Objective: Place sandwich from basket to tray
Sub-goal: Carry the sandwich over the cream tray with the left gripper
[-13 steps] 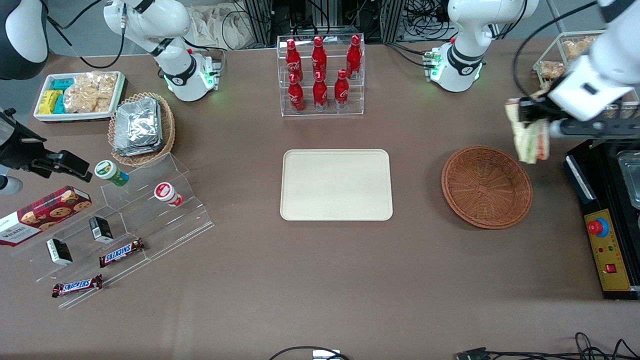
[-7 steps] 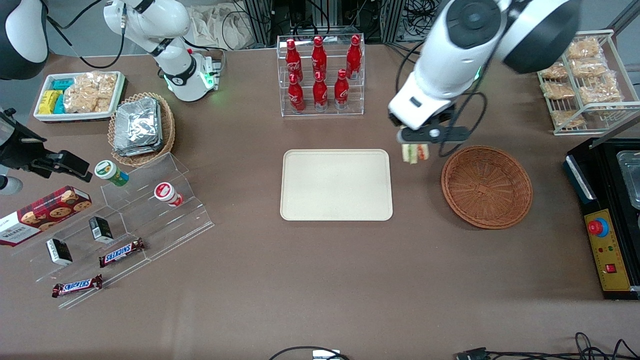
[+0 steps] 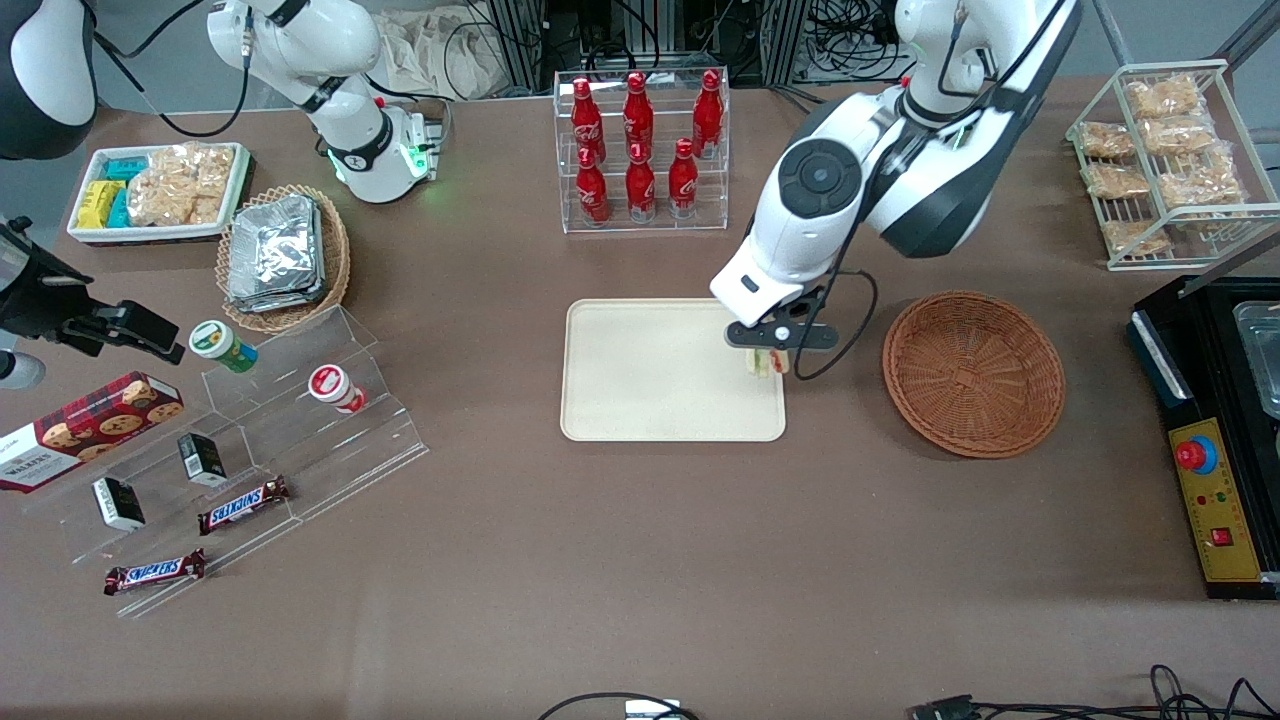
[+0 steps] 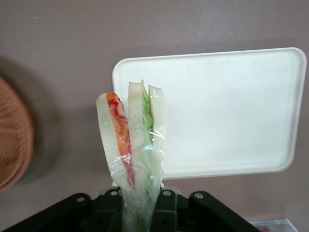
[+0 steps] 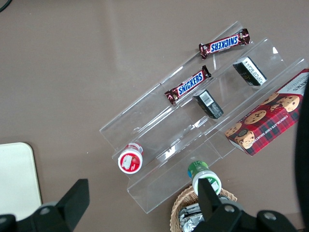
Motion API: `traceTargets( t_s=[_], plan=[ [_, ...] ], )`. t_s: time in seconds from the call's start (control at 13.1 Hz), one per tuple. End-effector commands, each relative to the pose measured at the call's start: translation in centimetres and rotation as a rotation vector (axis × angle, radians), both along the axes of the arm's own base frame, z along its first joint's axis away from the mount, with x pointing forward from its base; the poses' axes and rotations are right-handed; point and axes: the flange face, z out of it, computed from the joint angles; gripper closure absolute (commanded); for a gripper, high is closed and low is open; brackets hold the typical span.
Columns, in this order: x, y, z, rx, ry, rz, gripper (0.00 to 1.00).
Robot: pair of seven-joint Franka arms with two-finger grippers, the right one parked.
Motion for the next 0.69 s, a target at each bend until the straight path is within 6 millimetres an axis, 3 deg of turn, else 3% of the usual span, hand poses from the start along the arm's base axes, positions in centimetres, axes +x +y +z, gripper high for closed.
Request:
traceTargets(
  t_s=[0.0, 0.08, 0.23, 0.61],
  plan=[
    [-2.6, 1.1, -7.1, -0.019, -0.066, -0.052, 0.88],
    [-2.8, 1.5, -9.6, -0.032, -0.066, -0.063, 0.88],
    [-2.8, 1.6, -12.1, -0.031, -0.049, -0.076, 0.88],
    [-2.0, 2.2, -15.8, -0.06, -0.04, -0.061, 0.88]
  ],
)
